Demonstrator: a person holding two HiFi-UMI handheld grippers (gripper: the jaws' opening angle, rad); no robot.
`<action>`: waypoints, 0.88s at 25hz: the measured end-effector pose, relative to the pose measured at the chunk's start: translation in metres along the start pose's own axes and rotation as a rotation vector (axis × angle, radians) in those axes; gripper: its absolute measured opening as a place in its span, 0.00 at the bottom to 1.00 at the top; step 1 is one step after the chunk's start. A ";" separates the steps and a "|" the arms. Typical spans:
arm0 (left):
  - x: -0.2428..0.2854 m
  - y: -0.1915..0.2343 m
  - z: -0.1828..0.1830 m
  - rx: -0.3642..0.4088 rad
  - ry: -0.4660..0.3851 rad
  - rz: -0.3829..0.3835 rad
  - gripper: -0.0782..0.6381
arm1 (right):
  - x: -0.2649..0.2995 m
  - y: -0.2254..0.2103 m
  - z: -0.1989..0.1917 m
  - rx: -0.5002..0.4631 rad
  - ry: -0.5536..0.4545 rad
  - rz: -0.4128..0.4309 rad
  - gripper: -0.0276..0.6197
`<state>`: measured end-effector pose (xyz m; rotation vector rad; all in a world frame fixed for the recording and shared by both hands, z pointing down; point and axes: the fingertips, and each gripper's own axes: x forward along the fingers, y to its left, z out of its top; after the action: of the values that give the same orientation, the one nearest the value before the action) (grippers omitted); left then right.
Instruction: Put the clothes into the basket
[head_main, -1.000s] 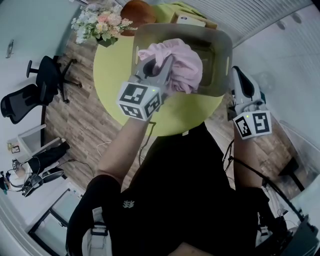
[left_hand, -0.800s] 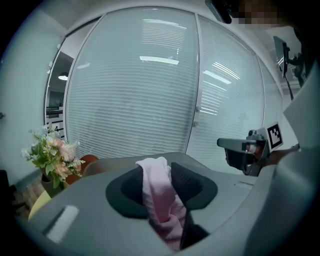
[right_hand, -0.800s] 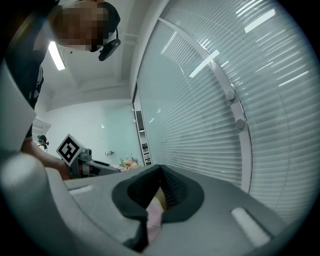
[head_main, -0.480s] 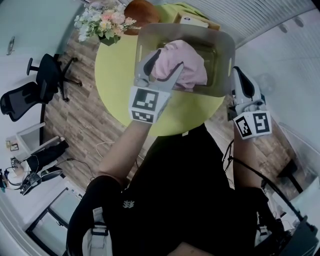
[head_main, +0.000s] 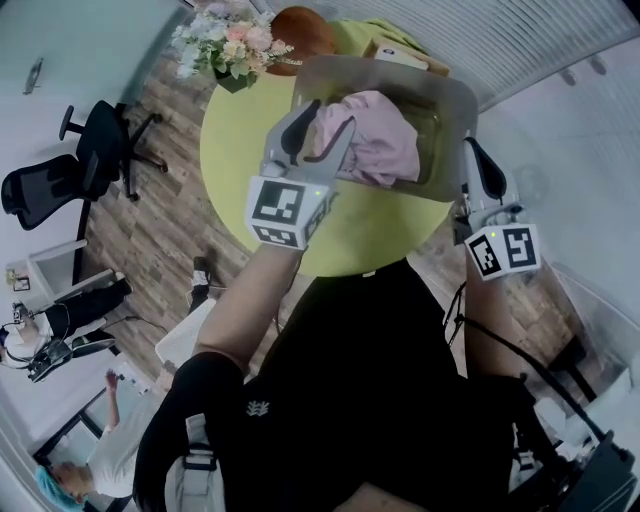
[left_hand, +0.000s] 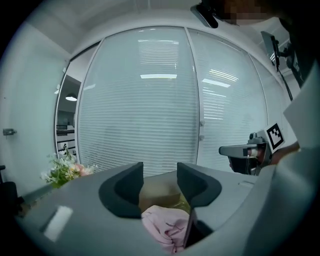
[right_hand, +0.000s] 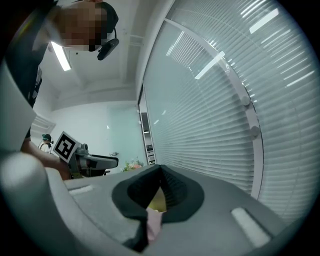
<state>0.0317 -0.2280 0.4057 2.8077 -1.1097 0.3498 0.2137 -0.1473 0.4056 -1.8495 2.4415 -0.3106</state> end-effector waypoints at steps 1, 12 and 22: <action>-0.004 0.003 0.003 -0.009 -0.010 0.008 0.41 | 0.001 0.002 0.002 -0.005 -0.001 0.004 0.05; -0.064 0.036 0.046 -0.033 -0.159 0.112 0.20 | 0.005 0.018 0.037 -0.073 -0.035 0.026 0.05; -0.118 0.064 0.050 -0.046 -0.196 0.192 0.12 | 0.007 0.030 0.050 -0.130 -0.027 0.065 0.05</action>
<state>-0.0869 -0.2054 0.3281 2.7484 -1.4131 0.0625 0.1921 -0.1527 0.3514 -1.8045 2.5535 -0.1256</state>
